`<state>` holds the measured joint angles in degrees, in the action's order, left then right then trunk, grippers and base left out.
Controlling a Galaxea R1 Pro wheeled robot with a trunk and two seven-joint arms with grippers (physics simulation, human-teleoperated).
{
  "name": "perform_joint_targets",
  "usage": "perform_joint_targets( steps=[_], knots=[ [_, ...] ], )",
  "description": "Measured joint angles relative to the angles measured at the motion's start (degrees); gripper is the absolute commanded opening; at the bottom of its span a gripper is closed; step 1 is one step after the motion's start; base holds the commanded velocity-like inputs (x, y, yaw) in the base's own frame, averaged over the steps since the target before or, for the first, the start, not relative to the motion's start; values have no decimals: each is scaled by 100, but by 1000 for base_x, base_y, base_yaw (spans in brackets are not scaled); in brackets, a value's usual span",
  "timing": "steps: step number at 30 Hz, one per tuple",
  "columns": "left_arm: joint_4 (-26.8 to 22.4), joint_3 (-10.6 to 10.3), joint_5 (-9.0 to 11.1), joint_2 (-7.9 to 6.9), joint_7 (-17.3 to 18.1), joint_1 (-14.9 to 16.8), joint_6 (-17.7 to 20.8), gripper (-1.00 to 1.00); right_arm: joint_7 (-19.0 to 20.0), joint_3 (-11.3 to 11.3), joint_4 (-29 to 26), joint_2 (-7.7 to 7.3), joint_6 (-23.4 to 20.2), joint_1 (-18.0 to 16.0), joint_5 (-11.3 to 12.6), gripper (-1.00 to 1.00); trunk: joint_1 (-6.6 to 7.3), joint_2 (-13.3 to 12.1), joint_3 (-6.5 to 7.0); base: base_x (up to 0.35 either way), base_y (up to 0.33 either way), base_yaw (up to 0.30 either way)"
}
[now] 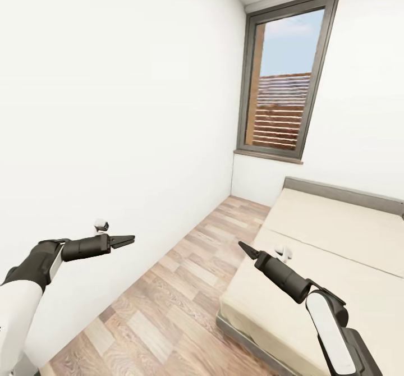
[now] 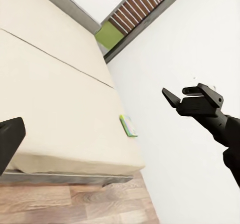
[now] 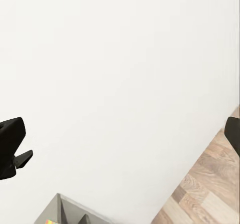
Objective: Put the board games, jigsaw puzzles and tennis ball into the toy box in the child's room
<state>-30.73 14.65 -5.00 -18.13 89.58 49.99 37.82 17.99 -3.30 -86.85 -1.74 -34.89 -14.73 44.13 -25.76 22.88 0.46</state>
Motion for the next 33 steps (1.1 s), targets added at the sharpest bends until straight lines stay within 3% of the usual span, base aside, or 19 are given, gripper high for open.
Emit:
perform_joint_targets(
  steps=[7,12,21,33],
  knots=[
    [0,-204,-1,29,0,0,5,100,1,-23,0,-1,-1,1,2,100,0,0,17,0,-224,-145],
    [0,-352,6,51,0,1,7,100,75,-190,0,-2,-7,5,6,100,0,0,30,0,-183,-145],
    [0,-398,6,67,0,1,7,100,239,-352,1,-4,-7,2,5,100,0,0,52,0,-40,-145],
    [0,-401,7,96,0,-2,7,100,253,-393,9,-2,-7,4,5,100,0,0,81,0,-2,-145]
  ],
)
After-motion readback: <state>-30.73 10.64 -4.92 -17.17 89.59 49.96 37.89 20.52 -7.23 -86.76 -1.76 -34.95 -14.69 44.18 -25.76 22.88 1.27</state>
